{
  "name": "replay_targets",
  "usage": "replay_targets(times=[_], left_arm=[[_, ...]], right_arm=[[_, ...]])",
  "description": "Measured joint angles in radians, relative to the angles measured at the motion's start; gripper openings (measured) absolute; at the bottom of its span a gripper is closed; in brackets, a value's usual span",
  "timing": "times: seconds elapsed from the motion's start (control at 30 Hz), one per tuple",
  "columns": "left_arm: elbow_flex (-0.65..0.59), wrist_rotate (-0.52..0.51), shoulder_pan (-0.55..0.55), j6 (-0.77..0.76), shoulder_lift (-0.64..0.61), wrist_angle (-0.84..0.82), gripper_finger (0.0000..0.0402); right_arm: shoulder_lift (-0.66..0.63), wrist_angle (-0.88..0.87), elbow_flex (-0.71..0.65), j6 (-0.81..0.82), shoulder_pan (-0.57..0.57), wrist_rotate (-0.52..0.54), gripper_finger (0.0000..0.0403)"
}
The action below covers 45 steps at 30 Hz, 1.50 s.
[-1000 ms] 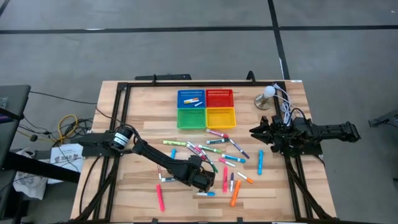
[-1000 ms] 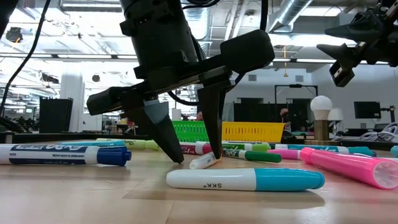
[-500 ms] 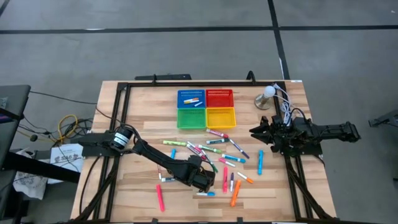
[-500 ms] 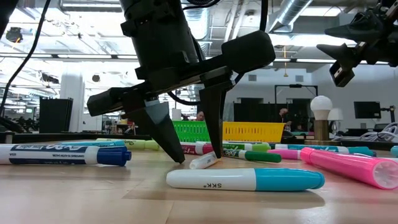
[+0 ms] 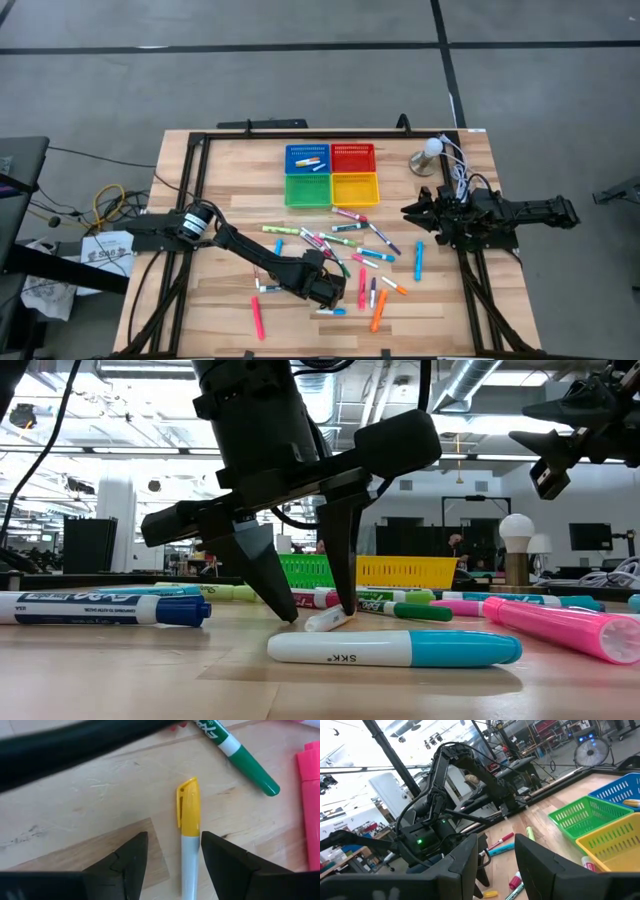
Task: Pick & Place Markers
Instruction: Put the yellow small marker into the blue bin
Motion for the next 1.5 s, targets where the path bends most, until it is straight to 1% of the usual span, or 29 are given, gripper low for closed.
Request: replay_targets(times=[0.3, 0.73, 1.0, 1.17, 1.3, 1.5], left_arm=[[0.000, 0.000, 0.000, 0.004, 0.000, -0.004, 0.0171], [-0.002, -0.002, 0.001, 0.004, 0.000, -0.018, 0.0104], [-0.005, 0.000, 0.002, 0.017, -0.006, -0.029, 0.0071], [-0.012, -0.023, 0.005, 0.083, -0.055, -0.037, 0.0055], [-0.012, -0.033, 0.017, 0.127, -0.111, -0.051, 0.0057], [-0.010, 0.018, 0.023, 0.192, -0.201, -0.057, 0.0067]], right_arm=[[0.000, 0.000, 0.000, 0.000, 0.000, 0.000, 0.0120], [0.000, 0.000, 0.000, 0.000, 0.000, 0.000, 0.0120], [0.000, 0.000, 0.000, 0.000, 0.000, 0.000, 0.0120], [0.000, 0.000, 0.000, 0.000, 0.000, 0.000, 0.0120], [0.000, 0.000, 0.000, 0.000, 0.000, 0.000, 0.0120], [0.000, 0.000, 0.000, 0.000, 0.000, 0.000, 0.0120]])
